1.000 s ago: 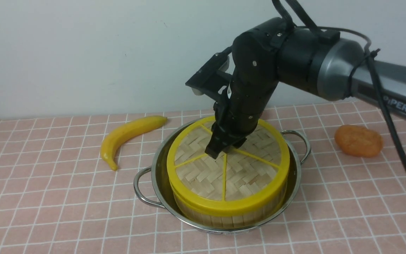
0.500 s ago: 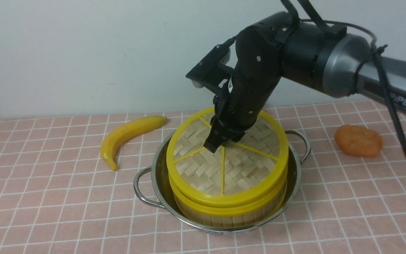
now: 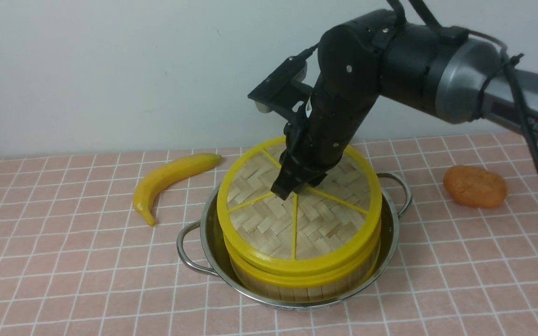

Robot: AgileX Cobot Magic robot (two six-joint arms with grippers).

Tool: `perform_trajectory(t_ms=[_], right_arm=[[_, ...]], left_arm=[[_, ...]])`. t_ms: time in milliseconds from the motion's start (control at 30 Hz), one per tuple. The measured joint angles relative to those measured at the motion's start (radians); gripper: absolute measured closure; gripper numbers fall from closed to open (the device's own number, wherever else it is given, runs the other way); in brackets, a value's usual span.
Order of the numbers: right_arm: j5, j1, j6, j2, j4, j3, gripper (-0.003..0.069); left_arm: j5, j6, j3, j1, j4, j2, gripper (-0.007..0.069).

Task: Place the steamer in the pot on the pink tablecloth, and put the lid on the steamer.
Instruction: 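Place the bamboo steamer lid onto the steamer basket in the pot with the right gripper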

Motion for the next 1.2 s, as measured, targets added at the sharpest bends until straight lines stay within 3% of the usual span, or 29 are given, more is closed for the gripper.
perform_trajectory(t_ms=[600, 1200], right_arm=[[0.056, 0.000, -0.004, -0.098, 0.066, 0.000, 0.0518], [0.044, -0.035, -0.015, 0.002, 0.083, 0.003, 0.0518]], left_arm=[[0.000, 0.000, 0.000, 0.000, 0.000, 0.000, 0.0382], [0.000, 0.000, 0.000, 0.000, 0.000, 0.000, 0.0382]])
